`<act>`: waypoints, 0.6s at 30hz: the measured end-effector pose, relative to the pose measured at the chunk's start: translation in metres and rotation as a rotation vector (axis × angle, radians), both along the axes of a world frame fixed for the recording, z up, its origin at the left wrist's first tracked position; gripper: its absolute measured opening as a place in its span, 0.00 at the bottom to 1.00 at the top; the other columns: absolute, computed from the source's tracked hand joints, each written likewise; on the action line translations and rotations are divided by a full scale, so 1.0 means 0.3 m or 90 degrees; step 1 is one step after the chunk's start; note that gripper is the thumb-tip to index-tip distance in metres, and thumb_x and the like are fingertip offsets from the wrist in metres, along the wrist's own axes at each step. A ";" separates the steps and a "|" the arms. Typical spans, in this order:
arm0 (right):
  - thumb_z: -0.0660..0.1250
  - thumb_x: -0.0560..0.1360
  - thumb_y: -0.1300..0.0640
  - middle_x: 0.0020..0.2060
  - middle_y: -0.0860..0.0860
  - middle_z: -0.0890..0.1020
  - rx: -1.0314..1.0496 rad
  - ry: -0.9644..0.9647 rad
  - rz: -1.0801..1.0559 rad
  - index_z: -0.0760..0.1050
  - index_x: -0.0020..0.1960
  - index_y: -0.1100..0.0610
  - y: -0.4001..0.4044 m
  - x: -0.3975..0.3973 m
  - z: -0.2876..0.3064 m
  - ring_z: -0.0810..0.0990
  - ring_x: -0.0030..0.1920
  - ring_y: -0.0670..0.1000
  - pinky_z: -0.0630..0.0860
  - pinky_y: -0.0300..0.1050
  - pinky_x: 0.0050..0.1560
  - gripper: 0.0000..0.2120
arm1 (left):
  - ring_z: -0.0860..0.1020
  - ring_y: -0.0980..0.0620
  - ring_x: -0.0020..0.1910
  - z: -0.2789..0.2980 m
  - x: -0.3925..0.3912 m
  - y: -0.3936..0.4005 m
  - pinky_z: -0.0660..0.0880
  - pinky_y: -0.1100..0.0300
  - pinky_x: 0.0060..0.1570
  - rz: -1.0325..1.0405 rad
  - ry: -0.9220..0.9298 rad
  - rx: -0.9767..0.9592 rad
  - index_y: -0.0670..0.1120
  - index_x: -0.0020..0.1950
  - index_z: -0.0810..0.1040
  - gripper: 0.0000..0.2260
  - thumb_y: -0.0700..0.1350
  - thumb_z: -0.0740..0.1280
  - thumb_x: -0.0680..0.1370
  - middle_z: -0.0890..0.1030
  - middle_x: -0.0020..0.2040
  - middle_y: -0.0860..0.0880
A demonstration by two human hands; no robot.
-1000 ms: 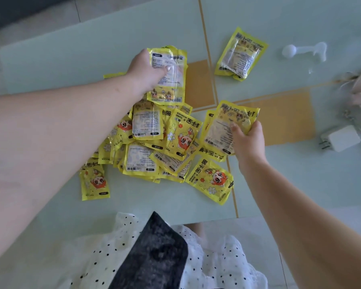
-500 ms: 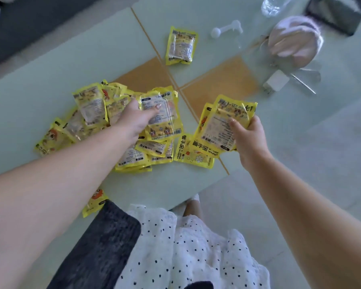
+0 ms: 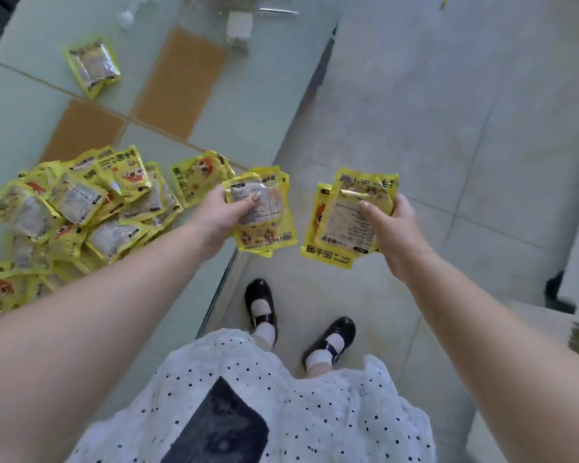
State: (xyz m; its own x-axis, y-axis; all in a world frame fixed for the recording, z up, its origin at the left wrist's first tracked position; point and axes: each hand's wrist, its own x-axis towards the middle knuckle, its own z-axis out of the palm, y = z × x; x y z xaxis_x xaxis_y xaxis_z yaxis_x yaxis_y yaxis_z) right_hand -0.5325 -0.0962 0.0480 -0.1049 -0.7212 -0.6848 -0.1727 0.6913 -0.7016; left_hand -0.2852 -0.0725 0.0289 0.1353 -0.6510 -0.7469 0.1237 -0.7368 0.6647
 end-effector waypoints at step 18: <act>0.69 0.73 0.53 0.51 0.50 0.82 -0.019 0.042 -0.477 0.73 0.48 0.49 1.168 -1.273 -0.043 0.80 0.54 0.52 0.77 0.58 0.58 0.06 | 0.81 0.43 0.52 0.013 -1.463 0.556 0.78 0.47 0.53 -0.457 0.024 -0.007 0.42 0.60 0.74 0.13 0.41 0.68 0.76 0.81 0.55 0.42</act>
